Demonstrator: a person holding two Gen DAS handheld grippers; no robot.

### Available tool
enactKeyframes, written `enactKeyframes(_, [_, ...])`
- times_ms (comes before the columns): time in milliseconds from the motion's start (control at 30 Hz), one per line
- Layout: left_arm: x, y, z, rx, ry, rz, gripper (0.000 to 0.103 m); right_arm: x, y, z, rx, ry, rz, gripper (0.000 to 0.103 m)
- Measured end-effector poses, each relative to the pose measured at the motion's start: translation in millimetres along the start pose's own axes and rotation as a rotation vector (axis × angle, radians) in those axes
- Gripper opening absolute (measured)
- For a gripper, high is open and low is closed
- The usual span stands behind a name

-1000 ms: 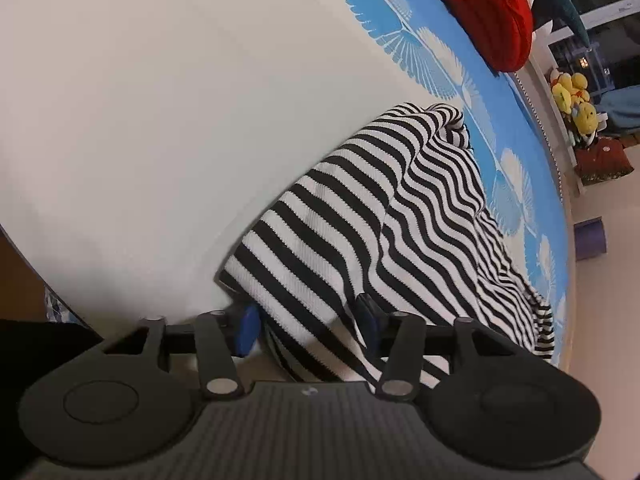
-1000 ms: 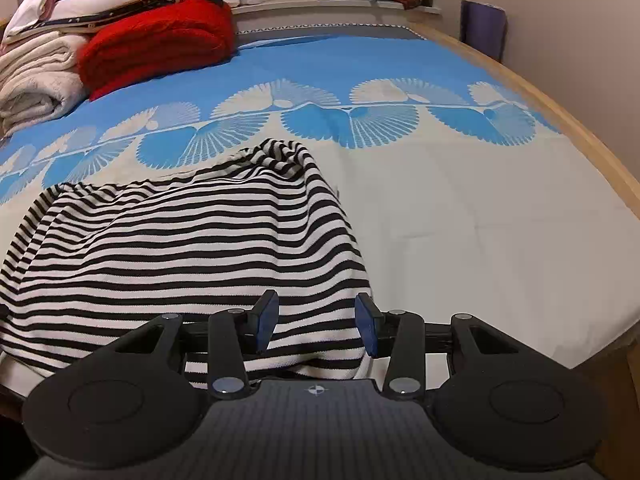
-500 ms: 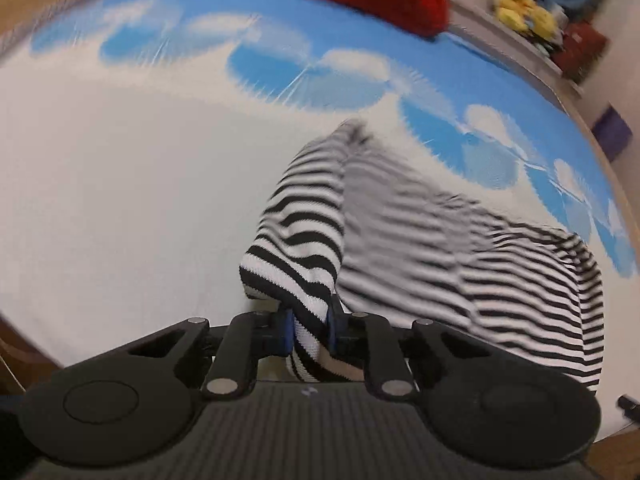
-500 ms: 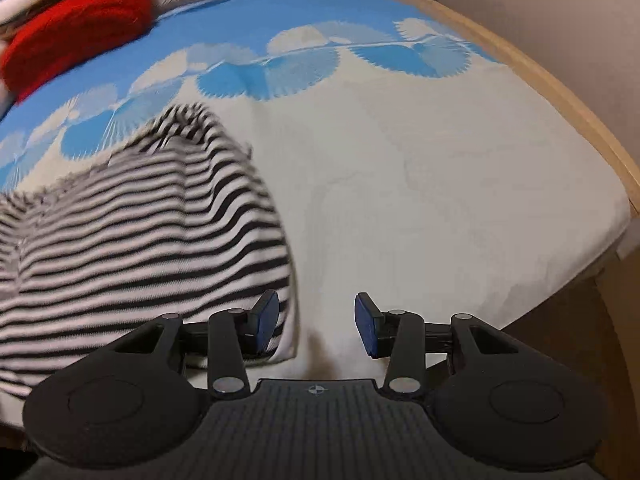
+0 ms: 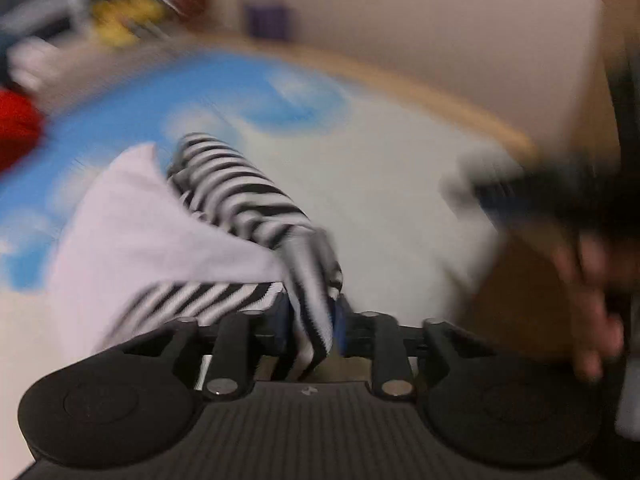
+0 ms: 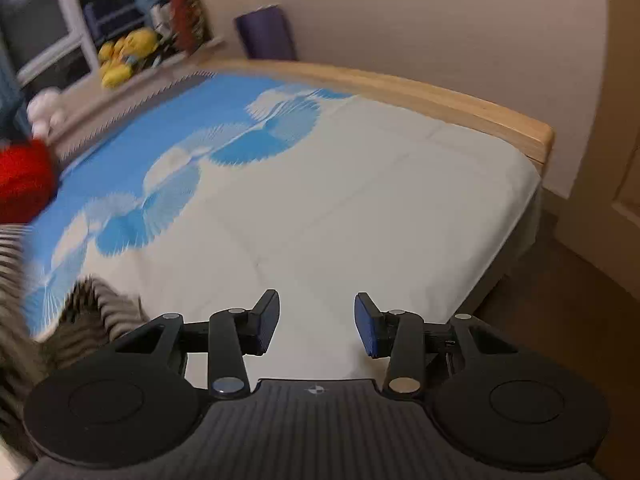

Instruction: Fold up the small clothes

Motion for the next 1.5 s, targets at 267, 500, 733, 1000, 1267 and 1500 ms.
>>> enactKeyframes(267, [7, -88, -52, -0.055, 0.1, -0.066, 0.048, -10, -38, 18, 0.274, -0.108, -0.02, 0.054])
enactKeyframes(500, [6, -236, -60, 0.089, 0.025, -0.282, 0.061, -40, -101, 42, 0.357, -0.32, -0.105, 0.062])
enactKeyframes(733, [14, -306, -23, 0.022, -0.022, -0.668, 0.066, -72, -98, 61, 0.224, -0.473, -0.13, 0.061])
enactKeyframes(1000, [24, -323, 49, -0.09, -0.103, -0.89, 0.079, -64, -101, 58, 0.209, -0.421, -0.15, 0.004])
enactKeyframes(1267, [24, -315, 83, -0.201, -0.146, -0.971, 0.065, -69, -118, 59, 0.188, -0.445, -0.223, 0.004])
enactKeyframes(1500, [49, -330, 30, -0.156, -0.061, -0.828, 0.037, -51, -160, 46, 0.276, -0.354, -0.228, 0.003])
Point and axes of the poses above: each gripper's, at about its wrist camera, not at the fingertips, and z roughly the way its jaws point, y to its right, x to its top, the point moved 9 cm from there along z, roughly the way its jaws point, and after that the axes turned 15 degrees about -z, right-handed, at the moved point
